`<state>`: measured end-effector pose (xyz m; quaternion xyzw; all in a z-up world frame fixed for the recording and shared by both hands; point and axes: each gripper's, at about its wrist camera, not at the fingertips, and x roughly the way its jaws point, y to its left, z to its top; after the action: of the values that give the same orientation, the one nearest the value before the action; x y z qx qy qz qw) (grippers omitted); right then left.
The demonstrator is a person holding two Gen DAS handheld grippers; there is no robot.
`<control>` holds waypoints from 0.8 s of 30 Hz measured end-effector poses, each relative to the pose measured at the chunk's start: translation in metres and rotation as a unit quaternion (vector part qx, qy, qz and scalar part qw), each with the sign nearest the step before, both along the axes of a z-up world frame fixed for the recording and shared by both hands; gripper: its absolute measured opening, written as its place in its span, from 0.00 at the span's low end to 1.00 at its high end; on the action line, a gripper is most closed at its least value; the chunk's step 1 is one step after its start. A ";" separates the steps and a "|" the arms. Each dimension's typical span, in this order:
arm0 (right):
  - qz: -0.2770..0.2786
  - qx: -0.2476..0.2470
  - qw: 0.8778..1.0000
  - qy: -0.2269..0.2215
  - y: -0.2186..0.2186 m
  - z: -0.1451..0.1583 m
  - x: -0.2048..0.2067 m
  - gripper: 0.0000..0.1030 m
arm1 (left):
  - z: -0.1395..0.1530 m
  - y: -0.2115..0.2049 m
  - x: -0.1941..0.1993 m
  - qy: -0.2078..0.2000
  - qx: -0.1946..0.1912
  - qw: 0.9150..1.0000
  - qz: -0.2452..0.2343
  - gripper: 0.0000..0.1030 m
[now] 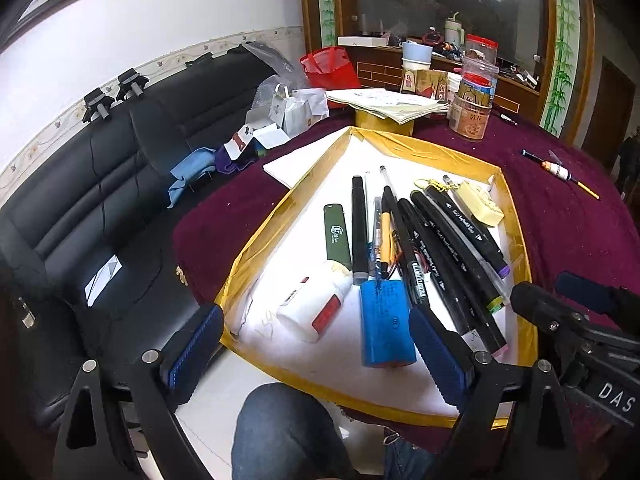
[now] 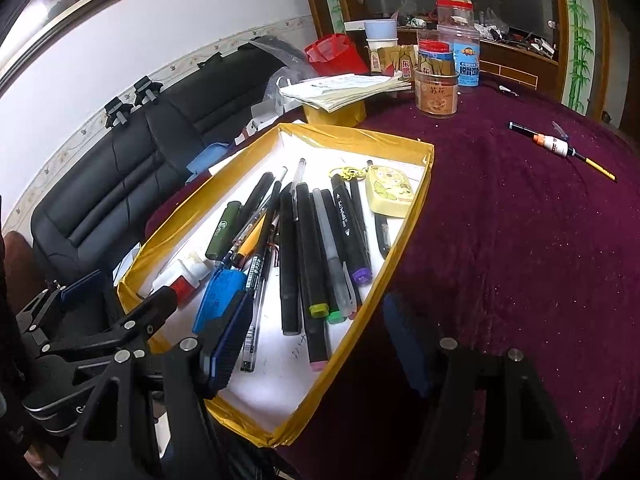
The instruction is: Organize rigid objects
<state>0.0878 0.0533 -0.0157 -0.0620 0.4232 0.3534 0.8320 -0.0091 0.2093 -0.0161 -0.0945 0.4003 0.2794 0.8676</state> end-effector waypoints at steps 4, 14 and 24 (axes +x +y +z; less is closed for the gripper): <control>-0.002 -0.003 1.000 -0.002 0.001 0.000 0.001 0.65 | -0.002 0.005 0.002 0.000 -0.008 1.000 -0.002 0.93; -0.011 -0.010 1.000 -0.021 0.009 0.006 0.002 0.65 | -0.003 0.024 0.001 -0.014 -0.027 1.000 0.004 0.93; -0.017 -0.028 0.999 -0.024 0.017 0.002 0.005 0.65 | -0.002 0.030 0.008 -0.033 -0.013 0.999 -0.018 0.93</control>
<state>0.0927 0.0706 -0.0132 -0.0863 0.4135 0.3255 0.8459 -0.0012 0.2393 -0.0184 -0.1078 0.3766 0.2554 0.8839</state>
